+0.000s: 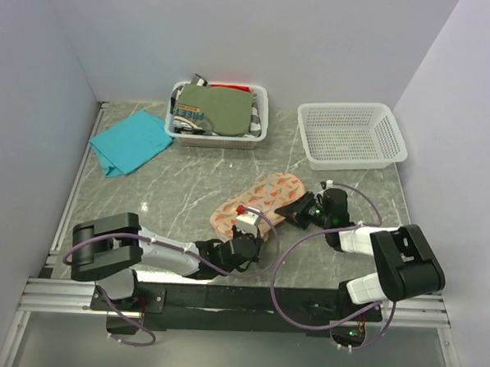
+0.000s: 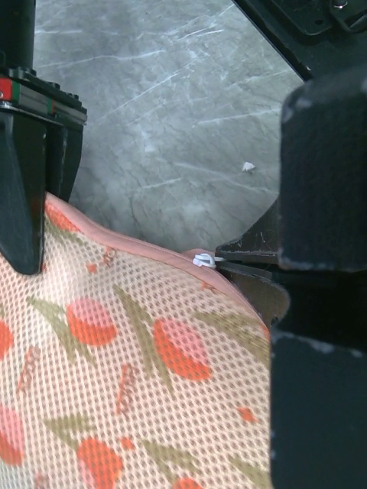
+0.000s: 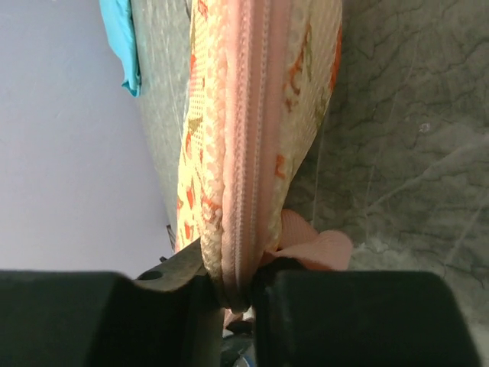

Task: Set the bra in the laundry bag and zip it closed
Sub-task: Zip the zipper on the laundry bag.

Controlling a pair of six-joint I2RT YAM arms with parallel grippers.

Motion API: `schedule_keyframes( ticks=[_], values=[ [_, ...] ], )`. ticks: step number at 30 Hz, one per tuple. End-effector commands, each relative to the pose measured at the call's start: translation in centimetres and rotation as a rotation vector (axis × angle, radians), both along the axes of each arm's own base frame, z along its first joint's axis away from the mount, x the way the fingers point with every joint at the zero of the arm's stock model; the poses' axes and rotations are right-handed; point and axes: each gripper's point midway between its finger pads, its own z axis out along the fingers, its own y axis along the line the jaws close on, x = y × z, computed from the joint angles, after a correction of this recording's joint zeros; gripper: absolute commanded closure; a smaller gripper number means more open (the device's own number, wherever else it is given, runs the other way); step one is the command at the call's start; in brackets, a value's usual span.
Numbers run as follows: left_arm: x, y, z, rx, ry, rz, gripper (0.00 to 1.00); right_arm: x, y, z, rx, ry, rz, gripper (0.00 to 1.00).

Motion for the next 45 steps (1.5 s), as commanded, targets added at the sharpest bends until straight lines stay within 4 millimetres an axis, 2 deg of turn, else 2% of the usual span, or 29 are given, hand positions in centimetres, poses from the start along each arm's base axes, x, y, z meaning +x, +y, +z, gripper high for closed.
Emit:
schedule_keyframes(
  ticks=[1, 5, 10, 18, 23, 27, 29, 31, 32, 33, 34, 35, 36, 38, 39, 41, 45],
  values=[
    [-0.4, 1.5, -0.2, 0.021, 0.007, 0.026, 0.99, 3.2, -0.9, 1.6, -0.03, -0.101, -0.053, 0.84],
    [-0.3, 1.7, -0.1, 0.021, 0.006, 0.04, 0.99, 3.4, -1.0, 1.0, -0.034, -0.087, -0.053, 0.93],
    [-0.4, 2.6, -0.2, 0.025, 0.018, 0.055, 0.99, 4.3, -1.6, 0.6, -0.062, -0.087, -0.062, 0.95],
    [-0.9, 5.5, -1.2, 0.04, 0.047, 0.107, 0.99, 5.8, -2.6, 0.7, -0.095, -0.089, -0.08, 0.98],
    [-1.0, 7.5, -2.3, 0.069, 0.06, 0.147, 0.99, 6.9, -2.3, 0.8, -0.121, -0.099, -0.033, 0.98],
    [-1.0, 8.1, -2.8, 0.082, 0.061, 0.156, 0.99, 7.5, -1.2, 1.4, -0.098, -0.122, 0.053, 0.95],
    [-0.8, 7.3, -2.5, 0.077, 0.053, 0.143, 0.99, 6.9, -0.2, 1.6, -0.058, -0.126, 0.122, 0.76],
    [-0.7, 5.8, -1.8, 0.049, 0.045, 0.127, 0.99, 6.3, -0.1, 1.6, -0.046, -0.119, 0.123, 0.49],
    [-0.6, 5.4, -2.3, 0.068, 0.046, 0.116, 0.99, 6.0, -0.1, 1.4, -0.054, -0.118, 0.118, 0.47],
    [-0.4, 4.3, -1.5, 0.045, 0.039, 0.113, 0.99, 5.3, -0.3, 1.5, -0.061, -0.116, 0.115, 0.42],
    [-0.3, 3.7, -2.0, 0.058, 0.038, 0.103, 0.99, 4.8, -0.3, 1.2, -0.071, -0.104, 0.115, 0.39],
    [-0.3, 3.1, -2.0, 0.055, 0.041, 0.092, 0.99, 3.9, -0.6, 0.2, -0.089, -0.066, 0.099, 0.36],
    [-0.1, 1.9, -1.3, 0.034, 0.034, 0.085, 0.99, 3.4, -0.7, 0.4, -0.087, -0.072, 0.098, 0.33],
    [0.1, 0.8, -1.5, 0.038, 0.031, 0.073, 0.99, 1.8, -0.8, -0.5, -0.074, -0.035, 0.083, 0.3],
    [0.2, -0.3, -0.8, 0.019, 0.025, 0.06, 0.99, 1.4, -0.7, -0.6, -0.068, -0.031, 0.079, 0.29],
    [0.5, -1.1, -0.6, 0.025, 0.013, 0.057, 0.99, 0.1, -0.2, -0.8, -0.049, -0.015, 0.087, 0.28],
    [1.0, -2.9, 1.4, -0.005, -0.024, 0.037, 0.99, -1.3, 0.6, -1.3, -0.046, -0.001, 0.088, 0.27]
  ],
)
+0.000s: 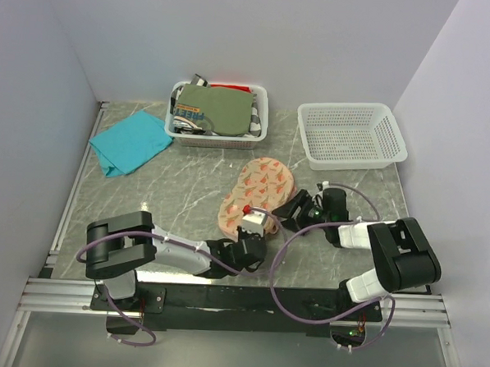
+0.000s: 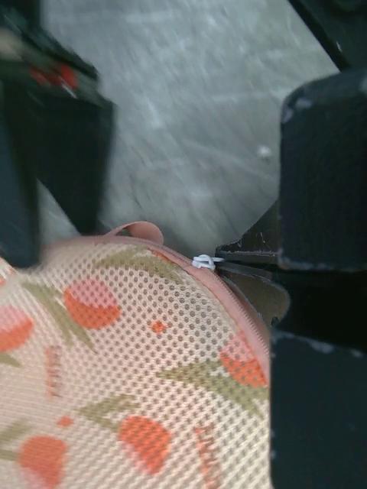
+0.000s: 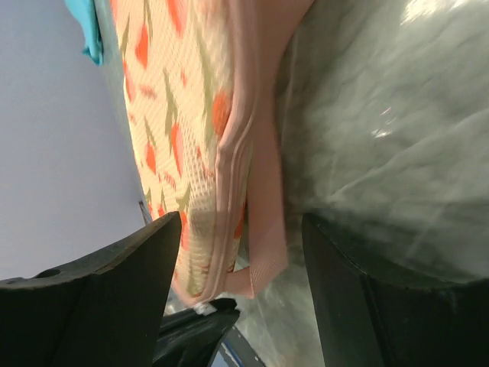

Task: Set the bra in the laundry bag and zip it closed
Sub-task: Zip the zipper on the laundry bag.

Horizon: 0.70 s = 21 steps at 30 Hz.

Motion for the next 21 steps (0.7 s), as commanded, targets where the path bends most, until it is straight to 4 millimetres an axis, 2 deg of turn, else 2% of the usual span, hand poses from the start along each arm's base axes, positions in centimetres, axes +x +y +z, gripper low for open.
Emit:
schedule_keyframes(
  ticks=[1, 4, 8, 11, 12, 15, 21],
  values=[
    [0.4, -2.8, 3.4, -0.065, -0.063, -0.05, 0.99, -0.4, 1.2, 1.0, 0.027, -0.039, -0.014, 0.27],
    [0.4, -3.4, 4.1, -0.073, -0.075, -0.066, 0.99, -0.5, 2.0, 1.5, 0.079, -0.051, -0.008, 0.27],
    [0.3, -3.6, 4.0, -0.072, -0.067, -0.08, 0.99, 0.5, 2.8, 2.4, 0.121, -0.082, 0.009, 0.31],
    [0.1, -3.4, 3.6, -0.073, -0.056, -0.081, 0.99, 0.9, 3.0, 2.6, 0.132, -0.089, 0.006, 0.51],
    [-0.1, -3.2, 3.5, -0.07, -0.054, -0.083, 0.99, 1.0, 2.9, 2.6, 0.129, -0.092, 0.003, 0.62],
    [-0.1, -2.7, 3.4, -0.073, -0.047, -0.076, 0.99, 1.4, 2.7, 2.6, 0.105, -0.104, -0.007, 0.79],
    [-0.5, -1.0, 2.3, -0.05, -0.033, -0.062, 0.99, 2.4, 2.0, 2.7, 0.048, -0.114, -0.018, 0.85]
  ],
)
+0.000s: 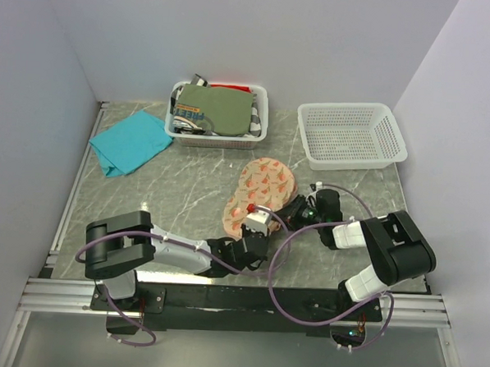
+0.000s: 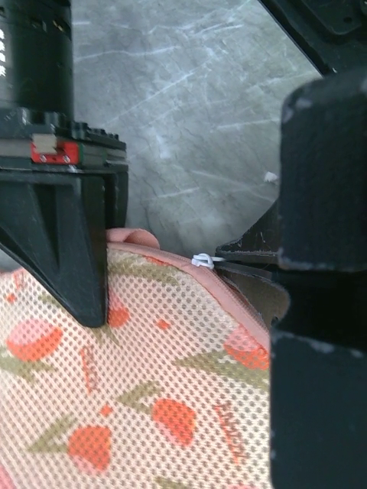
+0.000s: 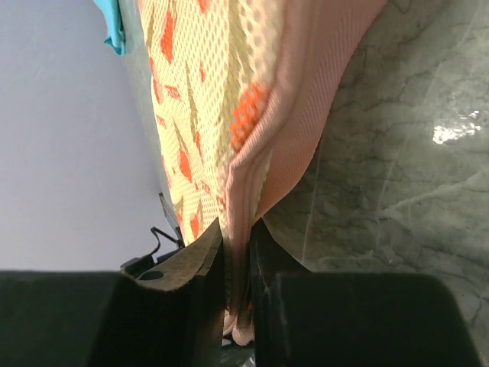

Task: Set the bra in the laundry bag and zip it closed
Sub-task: Zip the zipper on the laundry bag.

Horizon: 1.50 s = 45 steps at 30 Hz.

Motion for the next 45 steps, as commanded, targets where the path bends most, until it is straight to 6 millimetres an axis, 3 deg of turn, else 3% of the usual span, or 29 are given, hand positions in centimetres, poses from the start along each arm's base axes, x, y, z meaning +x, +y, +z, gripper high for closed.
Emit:
schedule_keyframes(
  ticks=[1, 8, 24, 27, 29, 30, 31, 35, 36, 38, 39, 45],
  values=[
    [-0.6, 0.9, 0.7, -0.028, 0.005, -0.002, 0.99, 2.8, -0.5, 2.1, -0.03, -0.107, -0.037, 0.86],
    [-1.0, 4.5, -1.7, 0.023, 0.039, 0.056, 0.99, 4.1, -1.3, 2.5, -0.043, -0.115, -0.044, 0.91],
    [-0.9, 10.8, -3.9, 0.105, 0.054, 0.217, 0.99, 5.9, -0.7, 3.0, -0.07, -0.142, 0.025, 0.97],
    [-0.9, 10.2, -3.7, 0.094, 0.052, 0.195, 0.99, 6.3, 0.0, 3.5, -0.06, -0.166, 0.074, 0.91],
    [-0.8, 8.8, -2.9, 0.068, 0.046, 0.175, 0.99, 6.2, 0.1, 3.2, -0.067, -0.158, 0.093, 0.8],
    [-0.8, 8.3, -3.1, 0.075, 0.046, 0.16, 0.99, 6.2, 0.2, 3.2, -0.069, -0.159, 0.095, 0.74],
    [-0.7, 7.4, -2.6, 0.059, 0.042, 0.149, 0.99, 6.0, -0.2, 2.8, -0.087, -0.14, 0.082, 0.56],
    [-0.3, 4.6, -1.8, 0.02, 0.037, 0.119, 0.99, 5.1, -1.9, 2.6, -0.168, -0.132, -0.003, 0.31],
    [-0.2, 4.1, -2.3, 0.041, 0.034, 0.109, 0.99, 3.7, -2.5, 1.1, -0.194, -0.083, -0.031, 0.27],
    [0.2, 2.6, -1.7, 0.031, 0.024, 0.107, 0.99, 2.7, -3.3, 1.1, -0.189, -0.083, -0.114, 0.23],
    [0.4, 2.3, -2.1, 0.046, 0.021, 0.112, 0.99, 0.7, -3.7, -0.5, -0.195, -0.041, -0.128, 0.21],
    [0.9, 0.2, -0.6, 0.031, -0.01, 0.076, 0.99, -2.5, -3.6, -0.7, -0.15, -0.028, -0.165, 0.19]
  ],
)
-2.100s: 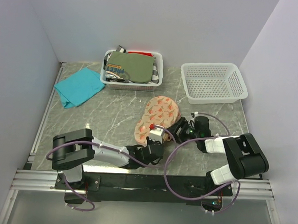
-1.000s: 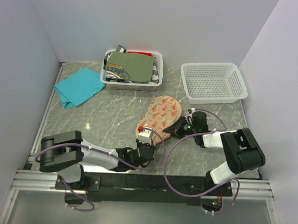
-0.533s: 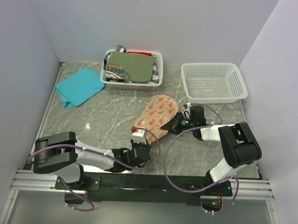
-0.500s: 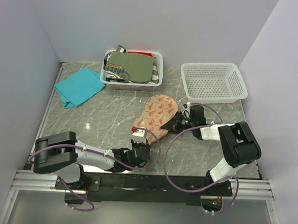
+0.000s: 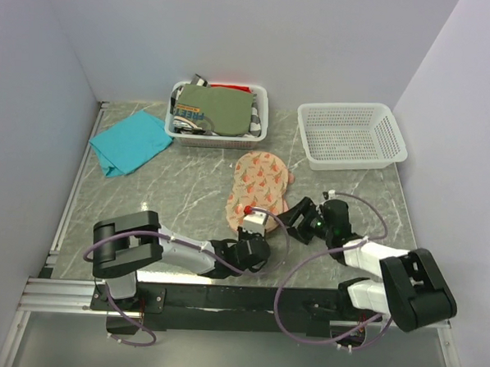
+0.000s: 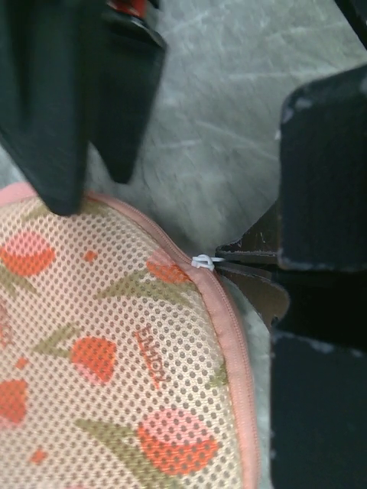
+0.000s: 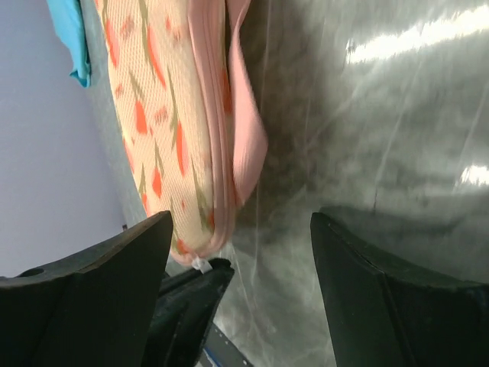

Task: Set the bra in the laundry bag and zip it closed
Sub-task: Zip the zipper on the laundry bag.

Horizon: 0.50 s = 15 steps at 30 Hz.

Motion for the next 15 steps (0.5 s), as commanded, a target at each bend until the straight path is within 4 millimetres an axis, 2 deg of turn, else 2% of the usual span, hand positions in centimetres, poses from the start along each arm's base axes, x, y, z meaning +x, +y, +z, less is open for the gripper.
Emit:
schedule_keyframes(
  ticks=[1, 6, 8, 9, 14, 15],
  values=[
    [0.3, -2.2, 2.4, -0.037, -0.046, -0.043, 0.99, -0.6, 0.0, 0.4, 0.01, -0.022, -0.064, 0.19],
    [0.1, -3.1, 3.1, -0.054, -0.054, -0.089, 0.99, 0.5, 0.5, 2.5, 0.066, -0.083, -0.085, 0.19],
    [-0.1, -3.5, 3.4, -0.068, -0.06, -0.115, 0.99, 0.9, 0.8, 2.6, 0.071, -0.082, -0.074, 0.2],
    [-0.4, -3.8, 3.4, -0.073, -0.052, -0.139, 0.99, 1.5, 1.2, 3.5, 0.094, -0.108, -0.064, 0.21],
    [-1.0, -4.5, 4.0, -0.086, -0.06, -0.202, 0.99, 2.4, 2.2, 3.9, 0.146, -0.103, -0.051, 0.29],
    [-1.1, -4.5, 4.1, -0.087, -0.064, -0.21, 0.99, 2.7, 2.4, 4.3, 0.159, -0.121, -0.048, 0.39]
  ],
)
